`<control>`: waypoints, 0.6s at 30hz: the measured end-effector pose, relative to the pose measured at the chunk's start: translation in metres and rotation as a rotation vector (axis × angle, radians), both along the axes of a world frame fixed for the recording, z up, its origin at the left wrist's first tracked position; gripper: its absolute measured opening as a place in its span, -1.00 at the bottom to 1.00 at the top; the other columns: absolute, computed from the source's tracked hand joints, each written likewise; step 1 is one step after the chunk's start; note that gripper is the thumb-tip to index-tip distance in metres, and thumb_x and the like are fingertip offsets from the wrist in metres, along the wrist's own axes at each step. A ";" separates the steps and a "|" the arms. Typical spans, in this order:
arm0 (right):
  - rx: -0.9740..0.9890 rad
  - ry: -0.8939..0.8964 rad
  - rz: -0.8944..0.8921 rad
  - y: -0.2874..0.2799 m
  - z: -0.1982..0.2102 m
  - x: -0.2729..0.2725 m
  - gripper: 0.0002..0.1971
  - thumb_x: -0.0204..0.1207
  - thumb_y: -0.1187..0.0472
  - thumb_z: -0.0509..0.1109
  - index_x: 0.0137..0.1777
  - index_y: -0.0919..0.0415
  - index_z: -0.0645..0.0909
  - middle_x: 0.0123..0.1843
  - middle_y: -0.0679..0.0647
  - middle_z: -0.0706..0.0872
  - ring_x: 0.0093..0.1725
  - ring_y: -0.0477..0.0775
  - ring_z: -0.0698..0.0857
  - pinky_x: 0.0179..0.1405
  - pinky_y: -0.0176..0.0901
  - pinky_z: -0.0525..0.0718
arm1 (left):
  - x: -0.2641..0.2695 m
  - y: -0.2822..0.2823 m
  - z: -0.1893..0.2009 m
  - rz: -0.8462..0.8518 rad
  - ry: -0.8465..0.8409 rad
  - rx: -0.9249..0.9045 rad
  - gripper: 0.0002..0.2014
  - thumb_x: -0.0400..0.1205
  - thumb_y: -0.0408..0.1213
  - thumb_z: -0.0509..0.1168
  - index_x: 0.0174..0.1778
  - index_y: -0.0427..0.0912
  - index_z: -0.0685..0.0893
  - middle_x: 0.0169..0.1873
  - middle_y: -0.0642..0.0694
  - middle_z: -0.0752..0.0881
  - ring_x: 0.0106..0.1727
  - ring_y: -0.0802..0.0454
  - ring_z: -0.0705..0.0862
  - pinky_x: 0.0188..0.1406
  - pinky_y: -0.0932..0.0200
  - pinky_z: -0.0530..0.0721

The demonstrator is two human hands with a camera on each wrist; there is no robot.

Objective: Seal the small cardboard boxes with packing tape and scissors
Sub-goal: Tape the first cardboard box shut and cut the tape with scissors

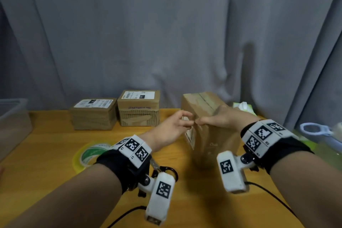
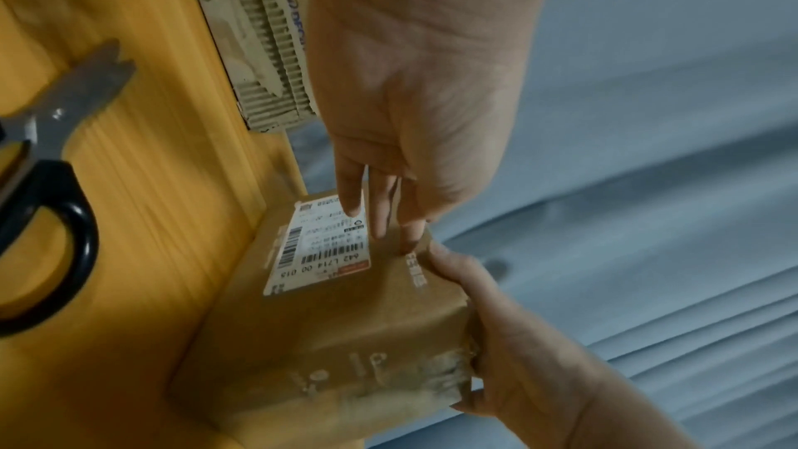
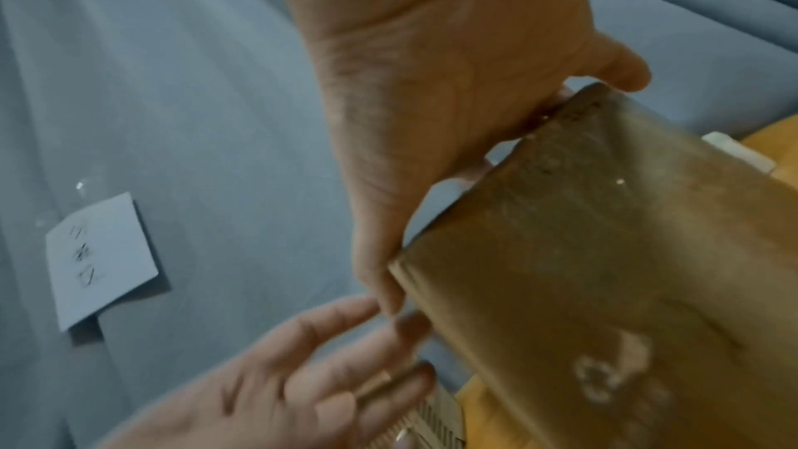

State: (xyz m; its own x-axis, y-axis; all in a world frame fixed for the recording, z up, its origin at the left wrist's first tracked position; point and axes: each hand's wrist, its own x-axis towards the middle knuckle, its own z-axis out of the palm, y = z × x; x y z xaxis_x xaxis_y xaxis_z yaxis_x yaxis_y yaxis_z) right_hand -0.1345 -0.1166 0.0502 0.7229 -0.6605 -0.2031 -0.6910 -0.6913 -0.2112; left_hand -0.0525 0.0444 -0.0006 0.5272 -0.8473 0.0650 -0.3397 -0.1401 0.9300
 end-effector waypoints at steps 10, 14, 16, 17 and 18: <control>-0.085 0.066 0.427 0.008 0.014 -0.004 0.19 0.10 -0.40 0.53 0.65 -0.25 -0.10 0.40 0.16 0.33 0.48 0.27 0.31 0.47 0.17 0.36 | 0.024 0.004 0.019 0.072 -1.038 0.330 -0.49 0.74 0.11 -0.19 0.64 0.15 0.15 0.64 0.20 -0.05 0.66 0.08 -0.22 0.62 -0.09 -0.30; -0.073 0.076 0.443 0.004 0.014 0.000 0.17 0.16 -0.36 0.54 0.68 -0.22 -0.10 0.48 0.13 0.32 0.52 0.24 0.29 0.50 0.18 0.34 | 0.036 -0.011 0.022 -0.086 -1.028 0.457 -0.45 0.75 0.09 -0.27 0.67 0.04 0.03 0.66 0.15 0.01 0.66 0.20 -0.04 0.60 0.11 -0.16; -0.022 0.077 0.417 -0.003 0.012 -0.001 0.17 0.20 -0.35 0.54 0.69 -0.14 -0.10 0.54 0.10 0.27 0.55 0.21 0.27 0.52 0.15 0.34 | 0.048 -0.008 0.024 -0.029 -1.025 0.496 -0.46 0.75 0.08 -0.29 0.67 0.03 0.02 0.66 0.13 0.04 0.66 0.17 0.00 0.60 0.11 -0.12; -0.002 0.068 0.408 -0.006 0.011 -0.001 0.16 0.21 -0.33 0.53 0.69 -0.13 -0.09 0.55 0.08 0.25 0.56 0.19 0.27 0.53 0.15 0.34 | 0.053 -0.006 0.026 -0.001 -1.014 0.513 -0.46 0.75 0.07 -0.29 0.67 0.02 0.03 0.66 0.10 0.05 0.66 0.15 0.00 0.61 0.10 -0.10; 0.015 0.057 0.404 -0.008 0.010 -0.001 0.14 0.23 -0.32 0.54 0.69 -0.13 -0.08 0.56 0.06 0.24 0.56 0.18 0.27 0.53 0.15 0.34 | 0.058 -0.004 0.028 0.020 -0.980 0.522 -0.46 0.76 0.05 -0.27 0.67 0.00 0.04 0.66 0.08 0.05 0.66 0.14 0.00 0.61 0.11 -0.08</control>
State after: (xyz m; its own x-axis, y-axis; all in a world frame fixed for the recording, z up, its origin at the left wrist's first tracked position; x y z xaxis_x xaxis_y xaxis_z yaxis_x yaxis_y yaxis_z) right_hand -0.1359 -0.1246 0.0606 0.9108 -0.3224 -0.2578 -0.3755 -0.9066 -0.1927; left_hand 0.0056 0.0403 0.0271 0.4572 -0.8839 0.0987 -0.8888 -0.4502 0.0856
